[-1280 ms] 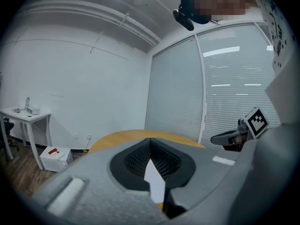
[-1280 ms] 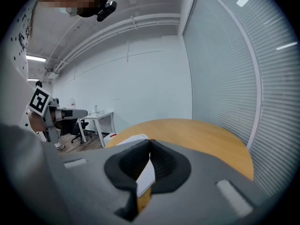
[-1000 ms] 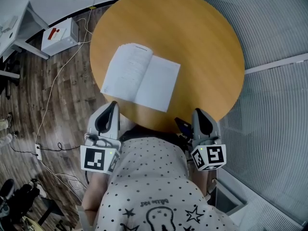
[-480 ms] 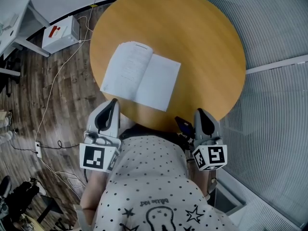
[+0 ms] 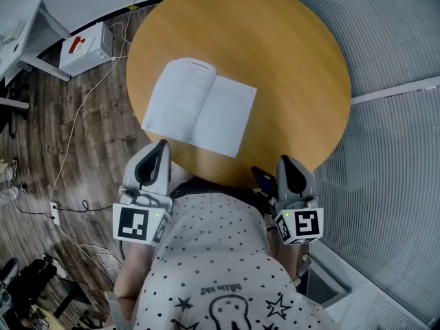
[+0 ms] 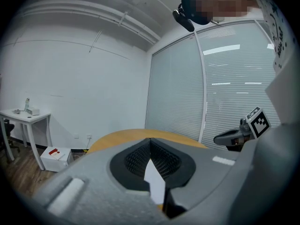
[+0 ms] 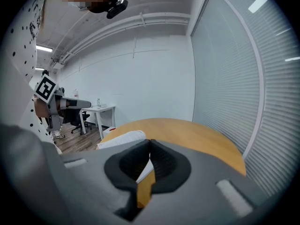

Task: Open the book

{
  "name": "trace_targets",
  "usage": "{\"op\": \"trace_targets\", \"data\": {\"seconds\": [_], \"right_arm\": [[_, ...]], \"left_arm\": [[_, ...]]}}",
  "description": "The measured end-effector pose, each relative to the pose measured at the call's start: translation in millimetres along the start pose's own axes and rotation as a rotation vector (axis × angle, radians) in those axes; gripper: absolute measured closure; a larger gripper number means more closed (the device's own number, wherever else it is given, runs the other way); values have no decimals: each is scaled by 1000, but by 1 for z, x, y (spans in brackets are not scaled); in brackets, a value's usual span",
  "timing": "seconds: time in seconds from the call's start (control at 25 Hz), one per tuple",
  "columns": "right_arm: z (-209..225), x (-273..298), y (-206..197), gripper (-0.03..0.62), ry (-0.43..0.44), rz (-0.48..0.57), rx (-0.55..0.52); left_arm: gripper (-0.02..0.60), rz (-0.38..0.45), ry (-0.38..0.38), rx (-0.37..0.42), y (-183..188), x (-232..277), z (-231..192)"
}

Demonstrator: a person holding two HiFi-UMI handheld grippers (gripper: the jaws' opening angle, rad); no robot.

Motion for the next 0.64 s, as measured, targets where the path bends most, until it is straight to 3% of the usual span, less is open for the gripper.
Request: {"op": "trace_targets", "data": {"seconds": [0.64], "right_arm": [[12, -1, -5, 589, -6, 15, 10]], "left_arm": [[571, 3, 27, 9, 1, 2, 3]]}}
Point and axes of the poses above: the fingertips, and each gripper's own axes: x forward along the fingers, z to its right, y out of its top, the point moved 10 cm from there along -x, backward along the fingers, and after that the axes turned 10 degrees about -x, right-handed, at the moved point
